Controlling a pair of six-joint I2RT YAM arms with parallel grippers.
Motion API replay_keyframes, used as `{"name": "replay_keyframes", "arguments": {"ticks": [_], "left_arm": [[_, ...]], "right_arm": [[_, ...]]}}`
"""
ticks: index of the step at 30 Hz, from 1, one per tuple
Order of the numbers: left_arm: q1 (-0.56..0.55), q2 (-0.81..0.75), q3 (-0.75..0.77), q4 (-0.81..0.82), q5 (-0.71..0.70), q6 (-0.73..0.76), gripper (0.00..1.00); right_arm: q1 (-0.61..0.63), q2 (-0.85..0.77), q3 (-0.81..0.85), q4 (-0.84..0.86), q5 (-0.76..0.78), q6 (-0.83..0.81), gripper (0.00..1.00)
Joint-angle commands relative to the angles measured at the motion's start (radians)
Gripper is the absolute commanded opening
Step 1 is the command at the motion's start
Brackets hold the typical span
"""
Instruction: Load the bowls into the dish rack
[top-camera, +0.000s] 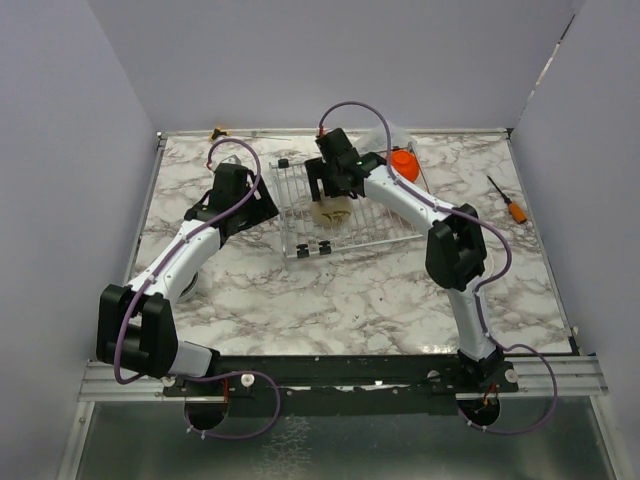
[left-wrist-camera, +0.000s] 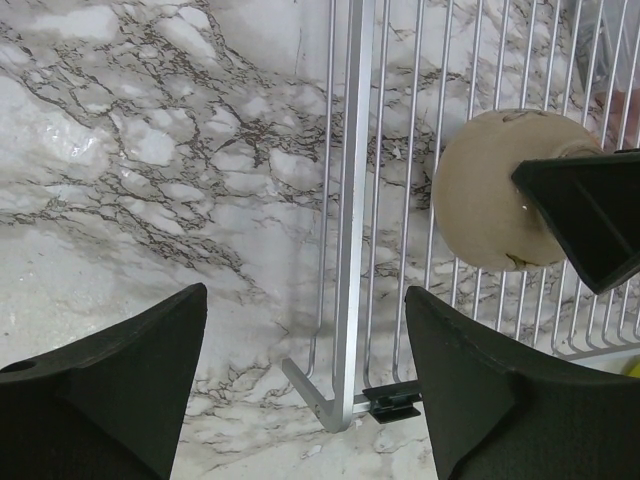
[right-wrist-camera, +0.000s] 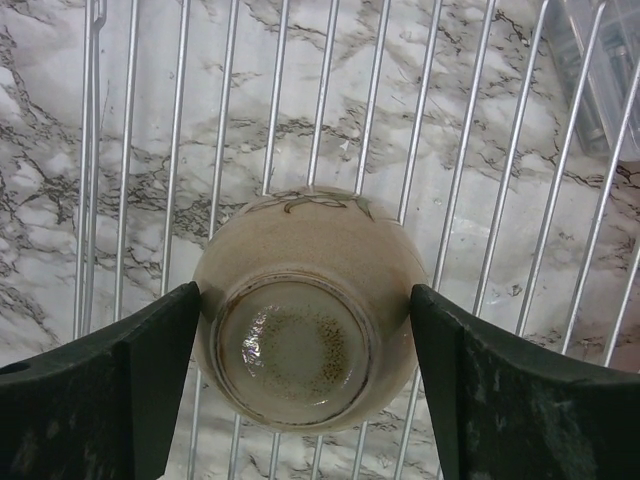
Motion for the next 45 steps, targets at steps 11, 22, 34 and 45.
{"name": "replay_keyframes", "arguments": {"ticks": [11, 22, 34, 45], "left_arm": [[0.007, 0.030, 0.019, 0.000, 0.025, 0.003, 0.81], [0.008, 0.029, 0.024, 0.001, 0.025, 0.001, 0.81], [0.008, 0.026, 0.025, 0.001, 0.041, 0.001, 0.81], [0.008, 0.019, 0.024, 0.001, 0.038, -0.006, 0.81]], "right_arm": [[0.011, -0.159, -0.288, -0.138, 0.144, -0.071, 0.77], [-0.023, -0.281, -0.494, -0.116, 0.188, -0.045, 0.72], [-0.072, -0.317, -0.571, -0.113, 0.285, 0.011, 0.70], [-0.098, -0.305, -0.531, -0.179, 0.296, 0.081, 0.73]]}}
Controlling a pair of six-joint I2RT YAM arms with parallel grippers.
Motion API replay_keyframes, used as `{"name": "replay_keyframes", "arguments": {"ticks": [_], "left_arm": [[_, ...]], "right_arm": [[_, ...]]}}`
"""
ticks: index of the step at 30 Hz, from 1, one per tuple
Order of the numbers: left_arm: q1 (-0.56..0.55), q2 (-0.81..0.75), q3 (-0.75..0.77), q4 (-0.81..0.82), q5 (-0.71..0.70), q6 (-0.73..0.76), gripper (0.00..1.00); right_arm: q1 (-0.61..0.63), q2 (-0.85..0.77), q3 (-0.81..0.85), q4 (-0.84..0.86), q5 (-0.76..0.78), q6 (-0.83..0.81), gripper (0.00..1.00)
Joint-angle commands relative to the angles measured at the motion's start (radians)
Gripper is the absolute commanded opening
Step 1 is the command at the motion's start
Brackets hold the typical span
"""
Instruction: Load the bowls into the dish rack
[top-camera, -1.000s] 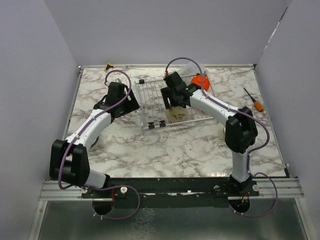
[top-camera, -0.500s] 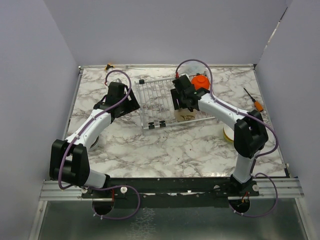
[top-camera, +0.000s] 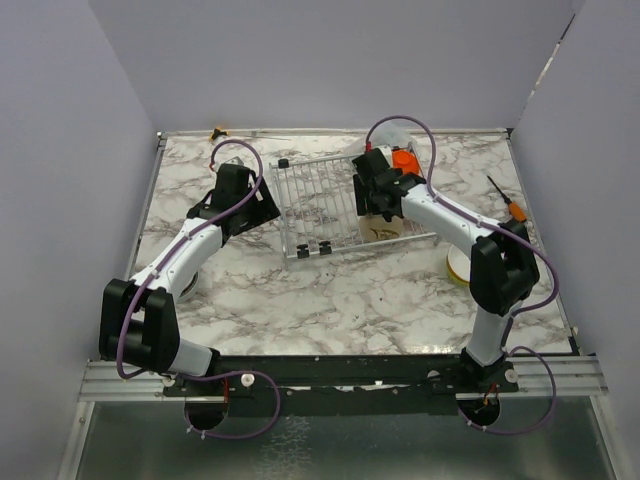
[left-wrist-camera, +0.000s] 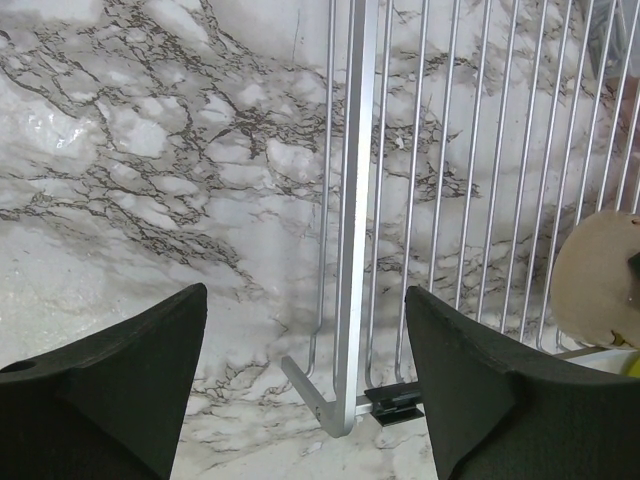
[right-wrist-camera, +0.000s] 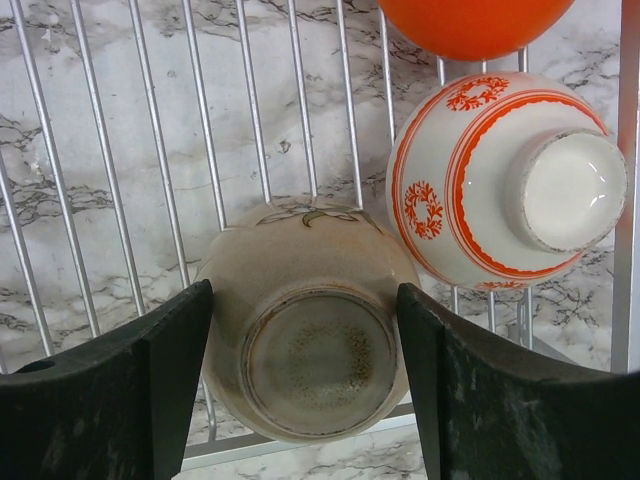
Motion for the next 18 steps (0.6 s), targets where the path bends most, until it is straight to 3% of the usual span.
{"name": "replay_keyframes", "arguments": {"ticks": [1, 6, 11, 18], "left_arm": [[0.008, -0.008, 0.022, 0.001, 0.018, -0.006, 0.81], [0.008, -0.011, 0.029, -0.001, 0.021, -0.002, 0.81], [0.008, -0.013, 0.044, -0.018, 0.006, 0.002, 0.84], [0.008, -0.009, 0.092, -0.051, -0.006, 0.030, 0.93]], "right_arm": [[-0.026, 0.050, -0.009, -0.256, 0.025, 0.053, 0.74], [-0.040, 0.053, 0.036, -0.302, 0.016, 0.095, 0.81], [-0.044, -0.050, 0.016, -0.214, -0.124, 0.069, 0.94], [-0.113, -0.218, 0.005, -0.175, -0.179, 0.152, 0.96]]}}
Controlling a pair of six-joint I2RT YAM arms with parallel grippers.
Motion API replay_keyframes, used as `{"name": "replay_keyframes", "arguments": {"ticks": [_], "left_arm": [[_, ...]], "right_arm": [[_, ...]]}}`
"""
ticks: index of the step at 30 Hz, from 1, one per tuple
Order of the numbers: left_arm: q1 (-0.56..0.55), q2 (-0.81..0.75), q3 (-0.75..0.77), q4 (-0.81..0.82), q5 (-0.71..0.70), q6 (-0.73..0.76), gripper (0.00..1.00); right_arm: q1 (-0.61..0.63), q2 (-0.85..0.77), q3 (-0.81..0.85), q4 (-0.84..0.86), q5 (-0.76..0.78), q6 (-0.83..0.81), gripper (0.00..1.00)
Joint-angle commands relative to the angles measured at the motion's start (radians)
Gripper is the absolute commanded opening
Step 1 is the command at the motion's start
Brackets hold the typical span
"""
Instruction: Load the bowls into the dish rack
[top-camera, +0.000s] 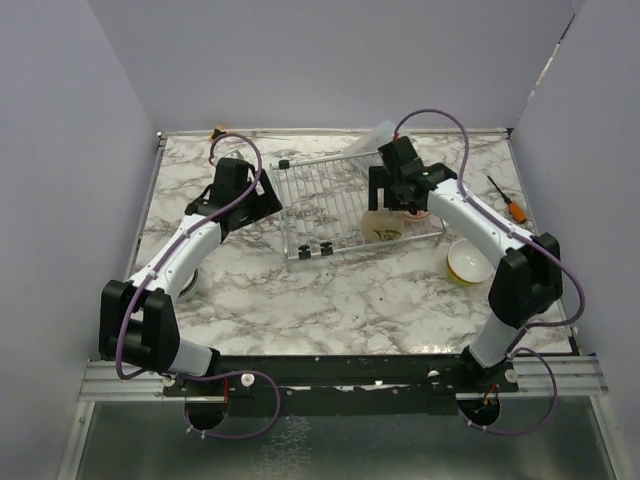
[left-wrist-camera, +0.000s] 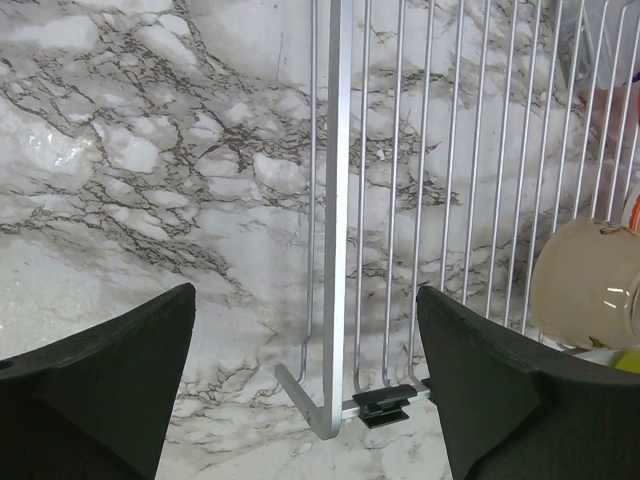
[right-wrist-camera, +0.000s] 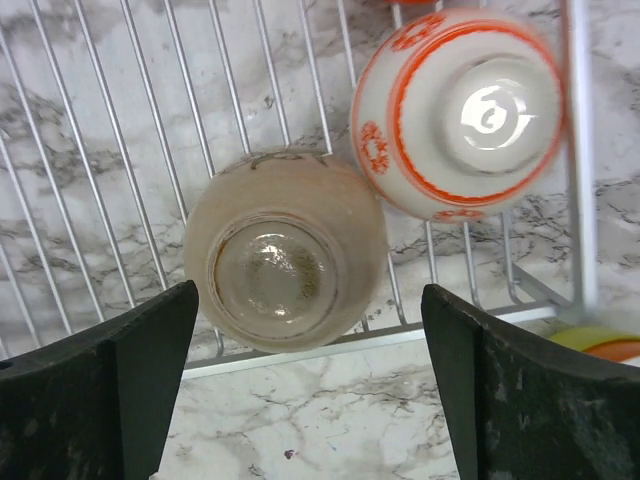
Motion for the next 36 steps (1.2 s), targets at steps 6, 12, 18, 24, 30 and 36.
{"name": "replay_keyframes", "arguments": {"ticks": [6, 12, 18, 24, 30, 36], "left_arm": [[0.008, -0.008, 0.105, -0.071, -0.020, 0.055, 0.94], [0.008, 0.004, 0.121, -0.074, -0.004, 0.049, 0.94], [0.007, 0.023, 0.128, -0.072, 0.002, 0.050, 0.94], [0.008, 0.033, 0.126, -0.071, 0.002, 0.045, 0.94], [0.008, 0.035, 0.126, -0.069, 0.000, 0.041, 0.94], [0.008, 0.037, 0.126, -0.068, -0.009, 0.038, 0.94]], "right_arm": [[-0.148, -0.290, -0.119, -0.083, 0.041, 0.221, 0.94], [-0.269, -0.398, -0.334, -0.141, 0.057, 0.352, 0.83], [-0.302, -0.389, -0.426, -0.146, -0.006, 0.365, 0.65], [-0.305, -0.359, -0.479, -0.136, 0.030, 0.361, 0.58], [-0.305, -0.318, -0.505, -0.108, 0.051, 0.342, 0.51], [-0.305, -0.319, -0.499, -0.102, 0.098, 0.314, 0.33]]}}
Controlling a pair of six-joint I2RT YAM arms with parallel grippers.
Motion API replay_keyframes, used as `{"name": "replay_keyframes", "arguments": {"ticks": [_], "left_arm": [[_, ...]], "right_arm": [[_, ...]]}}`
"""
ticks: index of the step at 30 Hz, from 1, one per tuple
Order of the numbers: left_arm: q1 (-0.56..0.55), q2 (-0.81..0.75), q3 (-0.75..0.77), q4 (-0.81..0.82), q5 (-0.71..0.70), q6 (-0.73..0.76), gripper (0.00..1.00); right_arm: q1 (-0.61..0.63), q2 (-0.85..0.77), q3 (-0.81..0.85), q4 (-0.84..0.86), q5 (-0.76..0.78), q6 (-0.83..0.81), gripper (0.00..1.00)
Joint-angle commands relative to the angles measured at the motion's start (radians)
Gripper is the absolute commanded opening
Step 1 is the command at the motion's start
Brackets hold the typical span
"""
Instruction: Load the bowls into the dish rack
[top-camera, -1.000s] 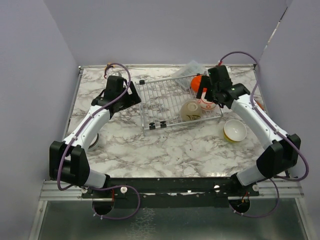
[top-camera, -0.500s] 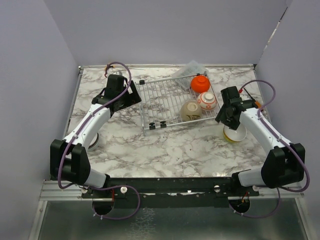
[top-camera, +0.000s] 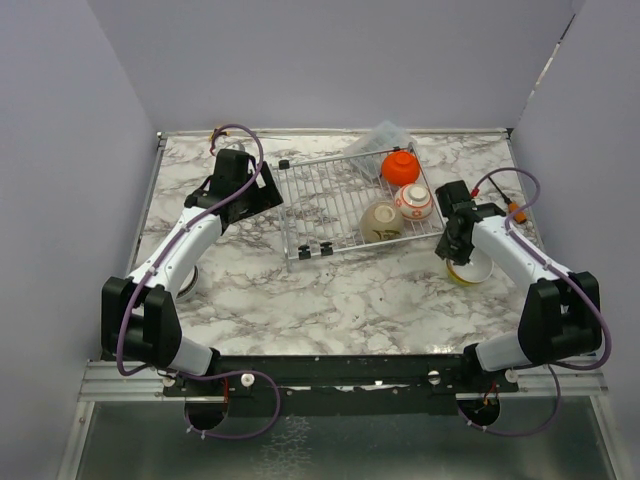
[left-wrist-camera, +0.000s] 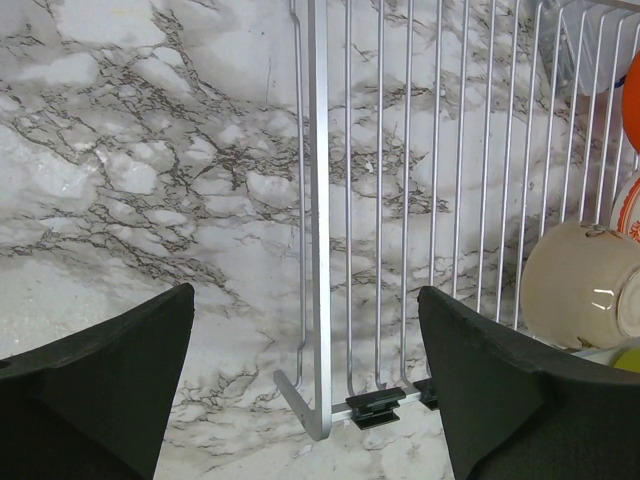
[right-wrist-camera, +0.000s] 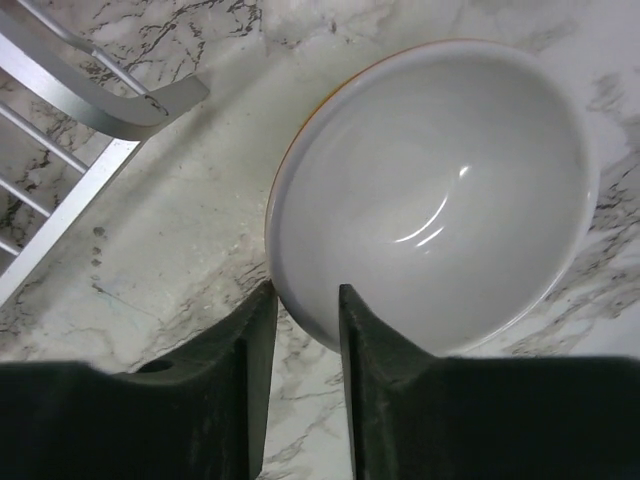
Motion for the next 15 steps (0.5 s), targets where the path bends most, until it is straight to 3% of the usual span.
{"name": "replay_keyframes", "arguments": {"ticks": [1, 5, 15], "left_arm": [[0.008, 0.009, 0.028, -0.011, -0.010, -0.003, 0.94], [0.008, 0.010, 0.026, -0.011, -0.007, -0.004, 0.94], [0.008, 0.006, 0.031, -0.010, -0.009, -0.003, 0.94]], "right_arm": [[-0.005, 0.000, 0.000, 0.016, 0.078, -0.021, 0.26], [-0.005, 0.005, 0.022, 0.003, 0.119, -0.052, 0.02], [-0.004, -0.011, 0.153, -0.063, 0.210, -0.098, 0.01]]}}
